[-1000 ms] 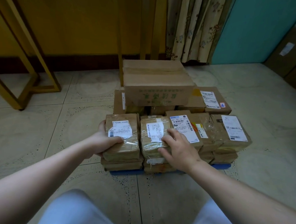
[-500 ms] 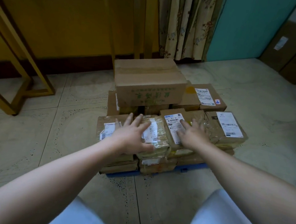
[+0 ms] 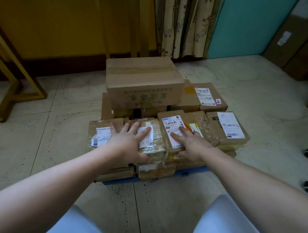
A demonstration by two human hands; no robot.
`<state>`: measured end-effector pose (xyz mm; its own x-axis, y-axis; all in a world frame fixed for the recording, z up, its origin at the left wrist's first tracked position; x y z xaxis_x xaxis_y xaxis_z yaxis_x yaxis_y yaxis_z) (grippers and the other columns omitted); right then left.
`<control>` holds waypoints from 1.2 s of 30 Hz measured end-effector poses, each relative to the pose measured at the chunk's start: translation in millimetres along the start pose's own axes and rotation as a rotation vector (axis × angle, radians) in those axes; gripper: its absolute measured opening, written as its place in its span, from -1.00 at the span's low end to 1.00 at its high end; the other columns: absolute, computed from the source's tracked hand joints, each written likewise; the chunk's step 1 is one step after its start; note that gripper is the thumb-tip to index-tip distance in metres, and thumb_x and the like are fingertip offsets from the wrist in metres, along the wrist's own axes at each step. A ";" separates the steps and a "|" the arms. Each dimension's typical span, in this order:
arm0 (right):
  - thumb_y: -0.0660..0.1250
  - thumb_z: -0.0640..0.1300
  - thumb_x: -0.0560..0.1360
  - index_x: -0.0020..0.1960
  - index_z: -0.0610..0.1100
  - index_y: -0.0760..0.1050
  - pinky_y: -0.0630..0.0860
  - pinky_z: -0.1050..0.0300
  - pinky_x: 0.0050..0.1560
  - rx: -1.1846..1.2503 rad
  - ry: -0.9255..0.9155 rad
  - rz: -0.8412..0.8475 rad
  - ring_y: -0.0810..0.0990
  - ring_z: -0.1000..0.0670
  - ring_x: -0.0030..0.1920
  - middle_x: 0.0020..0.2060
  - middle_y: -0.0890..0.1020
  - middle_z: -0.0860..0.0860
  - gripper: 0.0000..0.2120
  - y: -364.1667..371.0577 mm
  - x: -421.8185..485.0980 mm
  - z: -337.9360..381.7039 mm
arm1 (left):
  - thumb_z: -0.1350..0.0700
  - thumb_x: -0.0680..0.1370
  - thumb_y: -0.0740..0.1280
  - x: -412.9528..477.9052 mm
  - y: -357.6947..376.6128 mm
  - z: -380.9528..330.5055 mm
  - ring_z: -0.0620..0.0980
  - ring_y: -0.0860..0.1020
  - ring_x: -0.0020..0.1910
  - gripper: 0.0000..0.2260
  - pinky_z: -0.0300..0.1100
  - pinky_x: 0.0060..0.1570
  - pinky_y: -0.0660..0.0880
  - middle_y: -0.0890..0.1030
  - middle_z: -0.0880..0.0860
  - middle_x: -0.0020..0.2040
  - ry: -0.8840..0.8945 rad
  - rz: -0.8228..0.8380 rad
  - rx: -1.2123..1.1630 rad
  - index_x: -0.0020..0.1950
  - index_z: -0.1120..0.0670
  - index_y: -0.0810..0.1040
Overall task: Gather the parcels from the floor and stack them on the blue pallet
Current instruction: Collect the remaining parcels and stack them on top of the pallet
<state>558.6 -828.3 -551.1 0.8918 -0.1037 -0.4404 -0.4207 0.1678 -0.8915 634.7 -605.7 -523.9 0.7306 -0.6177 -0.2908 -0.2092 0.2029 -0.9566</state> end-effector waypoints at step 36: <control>0.08 0.18 0.57 0.48 0.17 0.19 0.07 -0.24 0.45 0.154 0.298 -0.072 0.07 -0.25 0.47 0.54 0.06 -0.03 -0.52 16.6 -6.8 -89.3 | -0.55 0.29 0.07 46.6 -8.1 -77.2 0.11 -0.34 0.48 -0.13 0.36 0.30 -0.32 -0.25 -0.06 0.54 0.052 0.134 0.042 0.49 -0.26 -0.15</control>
<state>530.7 -912.4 -572.4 0.8206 -0.3990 -0.4091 -0.3085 0.2934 -0.9049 620.3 -694.8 -531.2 0.6628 -0.6214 -0.4177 -0.2747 0.3171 -0.9077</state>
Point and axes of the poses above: each hand's wrist, its own x-axis towards the middle knuckle, its own y-axis out of the palm, z = x × y, the point moved 3 cm from there along x, towards the middle knuckle
